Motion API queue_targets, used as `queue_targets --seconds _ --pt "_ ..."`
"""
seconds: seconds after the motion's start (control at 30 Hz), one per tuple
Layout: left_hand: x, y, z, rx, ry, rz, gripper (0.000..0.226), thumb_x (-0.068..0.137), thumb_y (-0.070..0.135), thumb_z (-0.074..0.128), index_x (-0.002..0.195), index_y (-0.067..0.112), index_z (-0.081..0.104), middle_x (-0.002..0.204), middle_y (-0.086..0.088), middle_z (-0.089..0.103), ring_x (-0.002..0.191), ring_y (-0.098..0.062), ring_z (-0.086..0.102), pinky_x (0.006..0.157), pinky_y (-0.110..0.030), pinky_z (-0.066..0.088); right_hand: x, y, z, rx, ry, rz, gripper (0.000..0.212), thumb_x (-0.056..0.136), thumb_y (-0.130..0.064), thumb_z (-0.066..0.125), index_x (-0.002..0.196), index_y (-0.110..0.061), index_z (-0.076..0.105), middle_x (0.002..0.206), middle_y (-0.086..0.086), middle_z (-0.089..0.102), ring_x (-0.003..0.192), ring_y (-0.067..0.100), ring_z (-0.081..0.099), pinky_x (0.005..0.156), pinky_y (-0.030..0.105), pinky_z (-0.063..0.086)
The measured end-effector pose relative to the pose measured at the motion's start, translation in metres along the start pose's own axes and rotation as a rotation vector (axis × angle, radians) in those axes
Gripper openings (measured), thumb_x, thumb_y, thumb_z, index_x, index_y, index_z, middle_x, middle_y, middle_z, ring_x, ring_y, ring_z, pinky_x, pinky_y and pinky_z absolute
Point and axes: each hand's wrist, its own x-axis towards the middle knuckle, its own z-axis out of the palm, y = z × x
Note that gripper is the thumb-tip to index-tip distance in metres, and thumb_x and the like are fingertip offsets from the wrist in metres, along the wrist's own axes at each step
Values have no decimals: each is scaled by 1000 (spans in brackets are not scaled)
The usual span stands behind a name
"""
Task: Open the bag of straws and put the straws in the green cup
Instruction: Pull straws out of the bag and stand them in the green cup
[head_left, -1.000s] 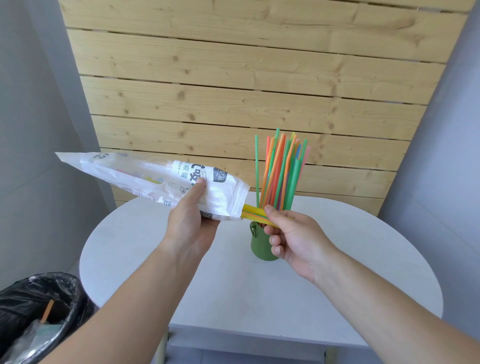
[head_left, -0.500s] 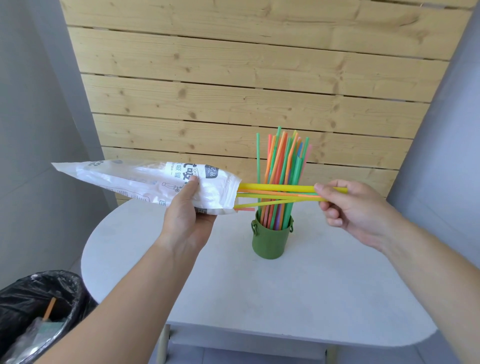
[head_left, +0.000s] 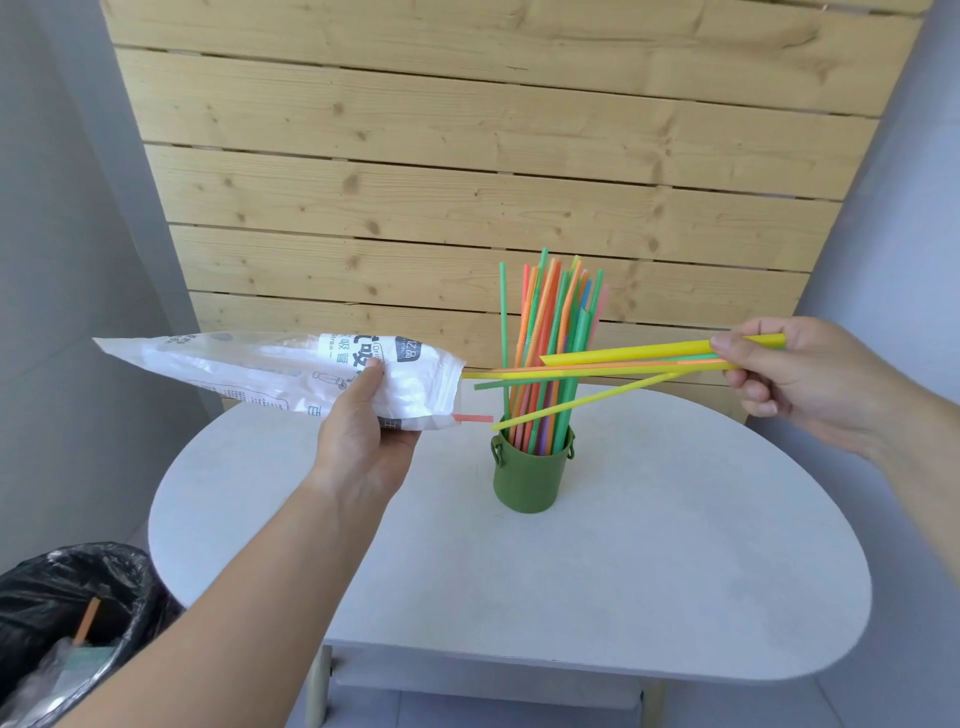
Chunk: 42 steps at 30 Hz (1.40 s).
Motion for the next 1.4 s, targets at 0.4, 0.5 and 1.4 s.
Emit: queue_targets --seconds 0.4,0.5,1.4 --pt "0 0 0 -4 -18 -3 19 100 17 65 117 8 67 115 -7 73 114 -22 72 89 -40 62 -9 -13 -14 -321 110 -149 11 93 -18 69 91 -8 66 56 3 65 39 8 49 51 29 44" --pt "0 0 0 4 -22 -2 16 100 17 64 114 8 67 109 -6 74 106 -22 74 86 -39 63 -8 -18 -11 -384 104 -187 10 93 -17 69 90 -8 65 61 8 65 38 4 50 53 31 44" --pt "2 -1 -3 24 -40 17 14 100 17 65 109 7 69 100 -6 75 100 -24 74 95 -46 59 -4 -51 8 -649 -90 -280 11 85 -24 78 82 -17 69 67 13 69 46 14 50 48 30 46"
